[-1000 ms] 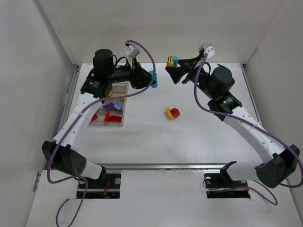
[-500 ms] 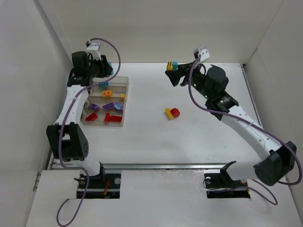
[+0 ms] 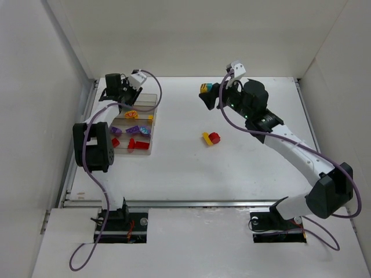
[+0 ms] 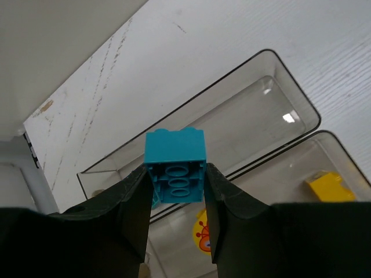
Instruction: Sort the legos into containers by color
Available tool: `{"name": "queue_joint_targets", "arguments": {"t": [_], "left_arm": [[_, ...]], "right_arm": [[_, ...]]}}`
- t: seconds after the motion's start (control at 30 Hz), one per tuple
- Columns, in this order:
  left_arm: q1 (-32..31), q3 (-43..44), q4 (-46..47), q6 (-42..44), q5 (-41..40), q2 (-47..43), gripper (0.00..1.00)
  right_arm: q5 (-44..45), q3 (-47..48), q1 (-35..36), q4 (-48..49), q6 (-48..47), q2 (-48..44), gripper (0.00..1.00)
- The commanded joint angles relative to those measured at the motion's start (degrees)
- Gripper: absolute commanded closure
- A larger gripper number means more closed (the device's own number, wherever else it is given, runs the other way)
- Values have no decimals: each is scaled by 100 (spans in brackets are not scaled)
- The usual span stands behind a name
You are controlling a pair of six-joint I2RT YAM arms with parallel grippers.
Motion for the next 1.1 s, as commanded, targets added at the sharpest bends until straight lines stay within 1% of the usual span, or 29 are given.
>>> {"name": "queue_joint_targets", "arguments": {"t": [0.0,0.03,0.1,0.27,0.4,0.43,0.47,0.57,0.6,0.67,0.77,0.8,0.93,1.03,1.07], "left_arm": [[50,315,222,886,47,8,100],[50,315,222,1069,47,69,100],[50,193,424,1141,109,131,100],[50,192,486,1326,109,403,100],[50,140,565,1396,109,457,92],[50,140,565,1396,109,509,88],[50,70,504,1475,109,510,75],[50,17,381,1537,109,510,54],[50,17,380,1537,109,510,37],[50,17,380,1450,178,396,29],[50,17,380,1160,320,176,26],[50,17,380,1063,494,106,26],[50,87,170,738,750,-324,26],[-3,87,-93,737,1065,-641,28],[-63,87,-173,859,1180,-920,29]], "right_arm": [[-76,210,-55,97,-78,-16,100],[-76,210,-55,97,-78,36,100],[-76,210,-55,37,-78,37,100],[-76,421,-55,-78,-78,151,100],[-24,473,-55,-131,-78,204,100],[-24,474,-55,-183,-78,204,100],[-24,474,-55,-184,-78,204,100],[29,527,-55,-237,-78,204,100],[29,527,-55,-237,-78,204,100],[-32,579,-55,-297,-78,204,100],[-85,579,-55,-298,-78,204,100],[-85,579,-55,-298,-78,204,100],[-260,579,-3,-298,-131,204,100],[-314,579,-3,-351,-183,204,100],[-427,579,-3,-351,-183,152,100]]}}
